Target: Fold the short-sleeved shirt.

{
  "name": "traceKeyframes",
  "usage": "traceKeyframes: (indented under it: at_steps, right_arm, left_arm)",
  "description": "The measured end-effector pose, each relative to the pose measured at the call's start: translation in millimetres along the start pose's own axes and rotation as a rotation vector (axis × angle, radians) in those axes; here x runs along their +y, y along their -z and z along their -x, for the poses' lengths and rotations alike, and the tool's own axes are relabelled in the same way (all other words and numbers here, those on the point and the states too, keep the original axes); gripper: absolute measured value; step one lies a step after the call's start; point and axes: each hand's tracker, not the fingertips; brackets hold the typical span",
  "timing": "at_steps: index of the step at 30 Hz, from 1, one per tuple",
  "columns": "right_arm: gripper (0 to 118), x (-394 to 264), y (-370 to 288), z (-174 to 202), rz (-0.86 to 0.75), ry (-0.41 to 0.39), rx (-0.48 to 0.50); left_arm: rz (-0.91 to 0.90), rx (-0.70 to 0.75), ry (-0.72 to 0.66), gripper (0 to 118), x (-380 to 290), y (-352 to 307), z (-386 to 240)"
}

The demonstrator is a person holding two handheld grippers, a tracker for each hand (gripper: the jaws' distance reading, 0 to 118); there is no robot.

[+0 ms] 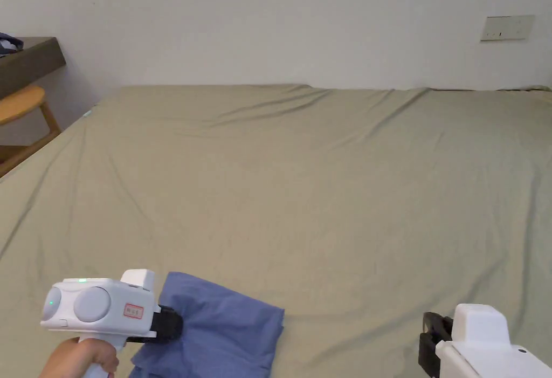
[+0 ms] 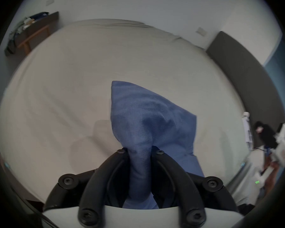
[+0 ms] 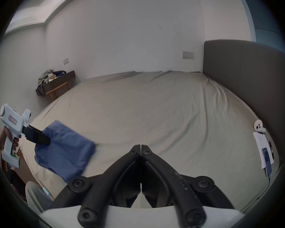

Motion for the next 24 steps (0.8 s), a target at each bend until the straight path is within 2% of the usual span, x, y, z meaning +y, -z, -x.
traceKeyframes:
  at_steps: [7,10,13,14,17,18,21,24]
  right_arm:
    - [2,34.0,11.4,28.9,-0.066,-0.026,-0.011]
    - [2,41.3,23.3,36.5,-0.068,-0.031,-0.014]
    - [2,42.8,34.7,39.0,-0.053,-0.038,-0.022]
    - [2,42.2,37.3,38.6,-0.049,-0.042,-0.024]
    - [2,40.6,39.6,36.8,-0.037,-0.042,-0.032]
    - [2,40.1,38.6,35.3,-0.037,-0.038,-0.031]
    - [2,41.1,30.3,31.6,-0.051,-0.032,-0.042]
    - [2,47.4,14.5,22.5,-0.093,-0.023,-0.042]
  left_arm:
    - [0.041,0.288,-0.110,20,25.5,2.1,161.3]
    - [0.046,0.361,-0.167,20,25.1,2.6,200.1]
    - [0.060,0.343,-0.235,24,22.9,8.3,213.8]
    - [0.063,0.352,-0.253,39,23.2,10.5,214.7]
    - [0.025,0.360,-0.268,116,20.7,7.9,209.4]
    - [-0.052,0.360,-0.271,118,20.7,-1.4,203.5]
    - [-0.165,0.349,-0.325,106,23.8,-28.1,186.2]
    - [-0.326,0.330,-0.316,104,25.3,-70.1,154.7]
